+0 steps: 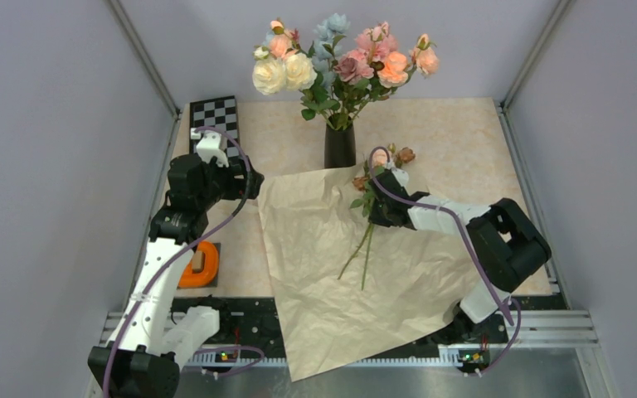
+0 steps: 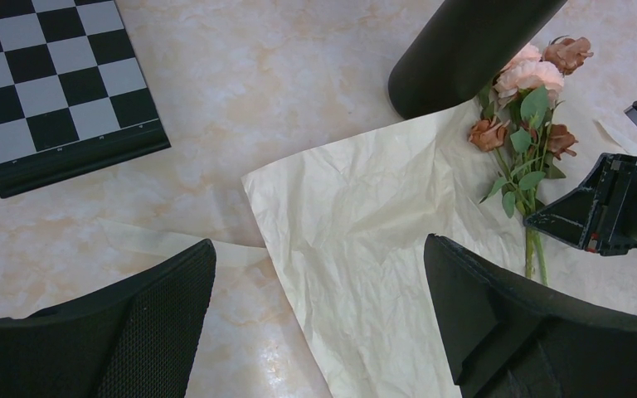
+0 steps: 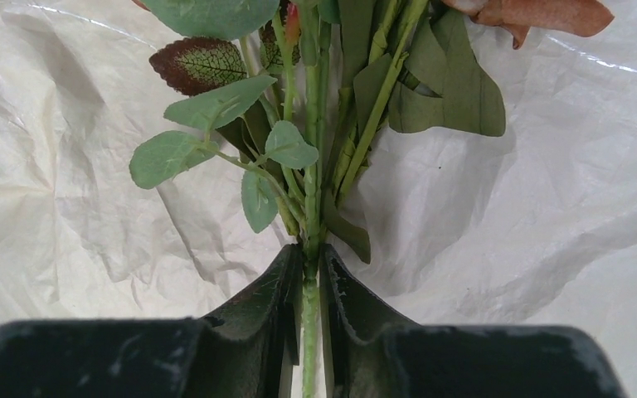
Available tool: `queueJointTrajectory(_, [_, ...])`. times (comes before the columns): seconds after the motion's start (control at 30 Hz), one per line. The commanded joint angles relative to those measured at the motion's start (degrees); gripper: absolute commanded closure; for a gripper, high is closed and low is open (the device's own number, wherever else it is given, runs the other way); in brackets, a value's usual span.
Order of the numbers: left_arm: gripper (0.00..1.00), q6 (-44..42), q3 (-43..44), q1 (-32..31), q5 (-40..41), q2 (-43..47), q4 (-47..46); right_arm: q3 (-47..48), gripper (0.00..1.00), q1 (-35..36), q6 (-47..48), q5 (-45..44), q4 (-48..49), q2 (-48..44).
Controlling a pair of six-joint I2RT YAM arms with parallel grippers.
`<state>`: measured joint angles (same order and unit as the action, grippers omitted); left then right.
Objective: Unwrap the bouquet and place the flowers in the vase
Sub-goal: Pick up the fake flower from the wrapping paper.
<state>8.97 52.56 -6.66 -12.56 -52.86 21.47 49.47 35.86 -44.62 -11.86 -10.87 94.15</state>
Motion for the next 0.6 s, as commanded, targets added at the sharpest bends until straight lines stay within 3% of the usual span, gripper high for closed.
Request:
queueJointTrajectory(0.0, [0.01, -0.7, -0.2, 0.2, 0.3, 0.7, -1.4, 0.6, 0.89, 0.7, 0.2, -0.1, 1.6, 0.9])
queueJointTrajectory(0.23, [0.01, -0.8, -0.2, 0.2, 0.4, 0.7, -1.3, 0.4, 0.99, 0.7, -0.8, -1.4, -0.2, -2.9])
queueJointTrajectory(0.57, [0.01, -0.6, -0.2, 0.2, 0.1, 0.3, -1.4, -1.7, 1.0, 0.7, -1.8, -4.2, -2.3, -12.6])
